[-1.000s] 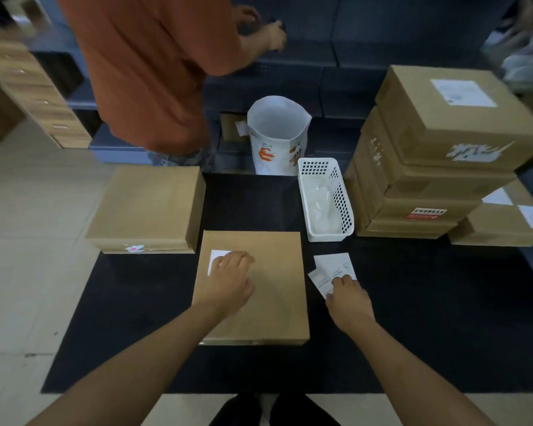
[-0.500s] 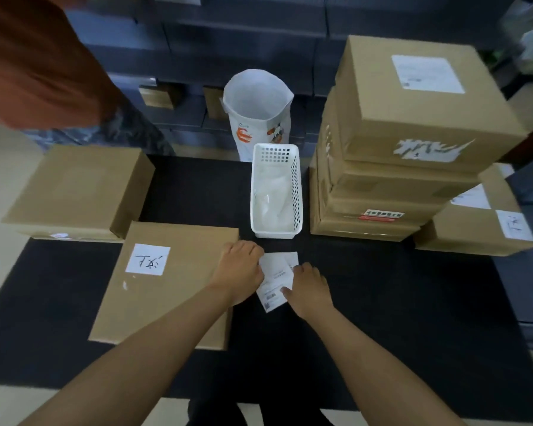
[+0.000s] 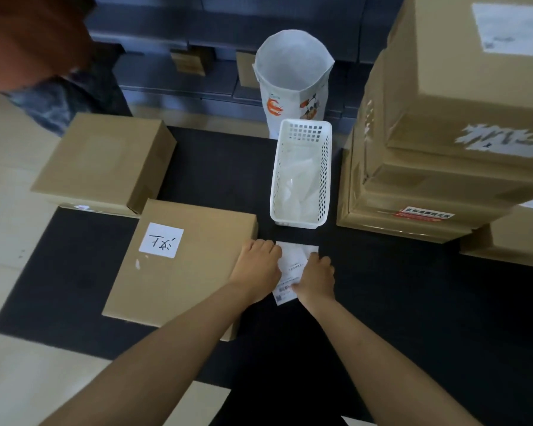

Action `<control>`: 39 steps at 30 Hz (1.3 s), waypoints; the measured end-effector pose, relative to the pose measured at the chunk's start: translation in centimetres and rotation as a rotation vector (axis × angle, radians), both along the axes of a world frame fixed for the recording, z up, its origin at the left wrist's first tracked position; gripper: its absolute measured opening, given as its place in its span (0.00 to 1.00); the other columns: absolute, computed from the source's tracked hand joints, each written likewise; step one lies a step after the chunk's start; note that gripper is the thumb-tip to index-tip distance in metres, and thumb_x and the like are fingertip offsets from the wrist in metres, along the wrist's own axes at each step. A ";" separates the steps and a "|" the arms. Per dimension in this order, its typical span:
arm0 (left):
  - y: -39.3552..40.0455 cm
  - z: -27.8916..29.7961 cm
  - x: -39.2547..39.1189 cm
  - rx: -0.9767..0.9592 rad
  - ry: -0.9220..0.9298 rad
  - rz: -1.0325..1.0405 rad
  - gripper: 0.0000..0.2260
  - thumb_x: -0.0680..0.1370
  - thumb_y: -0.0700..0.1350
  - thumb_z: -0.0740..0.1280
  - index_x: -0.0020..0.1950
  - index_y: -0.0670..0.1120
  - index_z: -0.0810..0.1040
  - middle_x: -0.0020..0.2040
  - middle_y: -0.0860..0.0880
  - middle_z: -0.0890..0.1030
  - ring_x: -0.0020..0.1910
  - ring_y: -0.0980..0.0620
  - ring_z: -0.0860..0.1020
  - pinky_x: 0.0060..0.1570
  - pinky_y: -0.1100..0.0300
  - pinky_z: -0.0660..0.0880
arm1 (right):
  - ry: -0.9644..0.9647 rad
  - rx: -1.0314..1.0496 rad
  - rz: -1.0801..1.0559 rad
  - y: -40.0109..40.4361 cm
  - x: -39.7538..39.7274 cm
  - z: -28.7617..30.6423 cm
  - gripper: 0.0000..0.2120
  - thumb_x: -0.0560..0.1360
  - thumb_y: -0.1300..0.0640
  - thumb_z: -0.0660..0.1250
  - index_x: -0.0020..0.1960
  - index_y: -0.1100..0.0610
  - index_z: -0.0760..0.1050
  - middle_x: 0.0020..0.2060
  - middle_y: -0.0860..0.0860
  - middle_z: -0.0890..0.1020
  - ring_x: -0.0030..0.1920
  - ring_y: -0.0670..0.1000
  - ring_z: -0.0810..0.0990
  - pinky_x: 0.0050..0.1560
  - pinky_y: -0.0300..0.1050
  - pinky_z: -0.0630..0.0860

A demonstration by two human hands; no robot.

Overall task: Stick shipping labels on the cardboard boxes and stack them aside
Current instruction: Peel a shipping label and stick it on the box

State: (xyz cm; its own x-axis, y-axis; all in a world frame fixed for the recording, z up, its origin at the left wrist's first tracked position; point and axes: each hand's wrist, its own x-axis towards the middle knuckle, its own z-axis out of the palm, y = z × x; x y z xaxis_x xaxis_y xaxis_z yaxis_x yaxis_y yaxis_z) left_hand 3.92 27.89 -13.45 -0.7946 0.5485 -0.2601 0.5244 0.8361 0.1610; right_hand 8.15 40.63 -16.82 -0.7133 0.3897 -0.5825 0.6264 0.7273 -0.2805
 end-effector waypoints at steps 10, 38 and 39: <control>0.7 1.5 -0.2 0.014 -0.040 -0.008 0.16 0.77 0.41 0.57 0.65 0.48 0.70 0.60 0.49 0.72 0.60 0.48 0.69 0.61 0.58 0.60 | -0.088 -0.249 -0.157 1.6 1.3 1.5 0.15 0.75 0.62 0.62 0.61 0.55 0.72 0.57 0.53 0.78 0.53 0.52 0.80 0.53 0.46 0.79; -14.7 9.7 -8.8 0.337 0.121 0.263 0.11 0.81 0.44 0.55 0.60 0.50 0.72 0.54 0.53 0.75 0.53 0.53 0.74 0.60 0.58 0.60 | 0.223 -0.728 -0.112 -13.3 -7.7 14.2 0.13 0.74 0.58 0.69 0.58 0.55 0.74 0.51 0.51 0.82 0.49 0.49 0.82 0.48 0.43 0.78; -16.3 9.4 -9.4 0.360 0.086 0.275 0.10 0.81 0.44 0.55 0.59 0.50 0.72 0.53 0.52 0.75 0.53 0.52 0.74 0.60 0.58 0.62 | 0.221 -0.722 -0.119 -14.7 -8.0 14.0 0.14 0.74 0.58 0.69 0.59 0.55 0.74 0.52 0.51 0.82 0.49 0.48 0.82 0.46 0.41 0.78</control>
